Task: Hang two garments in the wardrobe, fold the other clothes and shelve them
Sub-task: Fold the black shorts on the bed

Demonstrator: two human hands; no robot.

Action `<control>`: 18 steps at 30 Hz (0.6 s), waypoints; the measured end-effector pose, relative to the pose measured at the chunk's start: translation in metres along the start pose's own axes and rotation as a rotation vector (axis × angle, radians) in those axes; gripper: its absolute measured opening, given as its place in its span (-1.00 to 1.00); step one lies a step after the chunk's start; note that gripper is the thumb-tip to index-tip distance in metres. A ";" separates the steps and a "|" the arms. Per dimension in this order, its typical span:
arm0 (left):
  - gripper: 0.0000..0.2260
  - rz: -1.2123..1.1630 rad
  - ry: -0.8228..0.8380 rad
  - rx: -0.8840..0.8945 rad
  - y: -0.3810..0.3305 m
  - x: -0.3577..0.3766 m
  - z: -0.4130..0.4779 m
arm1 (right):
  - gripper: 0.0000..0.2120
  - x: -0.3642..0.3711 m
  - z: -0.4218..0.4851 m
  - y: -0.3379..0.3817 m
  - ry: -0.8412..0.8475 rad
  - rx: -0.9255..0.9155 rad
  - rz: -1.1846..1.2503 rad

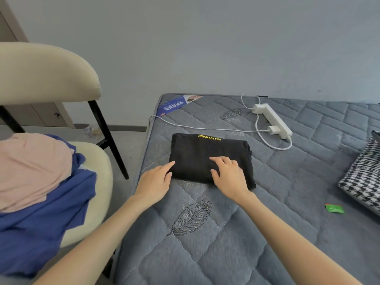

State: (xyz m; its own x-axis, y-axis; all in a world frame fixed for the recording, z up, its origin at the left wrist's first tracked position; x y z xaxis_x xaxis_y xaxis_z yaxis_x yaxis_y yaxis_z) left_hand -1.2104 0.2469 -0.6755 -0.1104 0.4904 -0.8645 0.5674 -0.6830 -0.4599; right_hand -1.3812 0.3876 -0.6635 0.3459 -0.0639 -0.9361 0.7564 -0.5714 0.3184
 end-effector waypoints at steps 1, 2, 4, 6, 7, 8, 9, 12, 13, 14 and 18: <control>-0.61 -0.021 -0.023 0.006 0.003 -0.006 -0.007 | -0.60 -0.002 -0.003 0.010 -0.033 -0.049 0.027; -0.61 -0.045 -0.043 0.005 0.008 -0.013 -0.014 | -0.62 -0.004 -0.006 0.020 -0.054 -0.092 0.047; -0.62 -0.084 -0.087 -0.009 0.019 -0.027 -0.030 | -0.63 -0.004 -0.012 0.040 -0.070 -0.169 0.058; -0.63 -0.117 -0.137 -0.029 0.034 -0.039 -0.050 | -0.64 0.000 -0.016 0.061 -0.075 -0.235 0.073; -0.63 -0.139 -0.167 -0.040 0.043 -0.044 -0.062 | -0.64 0.004 -0.018 0.072 -0.073 -0.262 0.089; -0.64 -0.158 -0.198 -0.057 0.053 -0.048 -0.075 | -0.64 0.008 -0.020 0.083 -0.069 -0.289 0.109; -0.65 -0.175 -0.225 -0.084 0.064 -0.052 -0.089 | -0.64 0.012 -0.022 0.095 -0.062 -0.316 0.134; -0.65 -0.220 -0.281 -0.169 0.098 -0.061 -0.130 | -0.61 0.027 -0.028 0.132 -0.023 -0.388 0.231; -0.66 -0.228 -0.308 -0.196 0.110 -0.064 -0.143 | -0.59 0.032 -0.031 0.143 -0.005 -0.413 0.256; -0.68 -0.242 -0.342 -0.222 0.122 -0.066 -0.156 | -0.59 0.037 -0.034 0.154 0.015 -0.440 0.275; -0.65 -0.317 -0.419 -0.352 0.164 -0.069 -0.206 | -0.58 0.058 -0.040 0.198 0.065 -0.524 0.360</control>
State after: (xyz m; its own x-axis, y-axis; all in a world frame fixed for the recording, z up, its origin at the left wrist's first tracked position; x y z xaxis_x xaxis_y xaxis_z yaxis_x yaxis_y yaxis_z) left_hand -0.9416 0.2130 -0.6494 -0.5868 0.3372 -0.7362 0.6815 -0.2853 -0.6739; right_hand -1.1892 0.3032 -0.6487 0.6496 -0.1184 -0.7510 0.7519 -0.0459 0.6577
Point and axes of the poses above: each hand's wrist, its own z-axis towards the middle knuckle, its own x-axis out of the palm, y = z × x, the point moved 1 cm from there along z, towards the middle knuckle, and after that the axes turned 14 degrees about y, right-handed, at the moved point
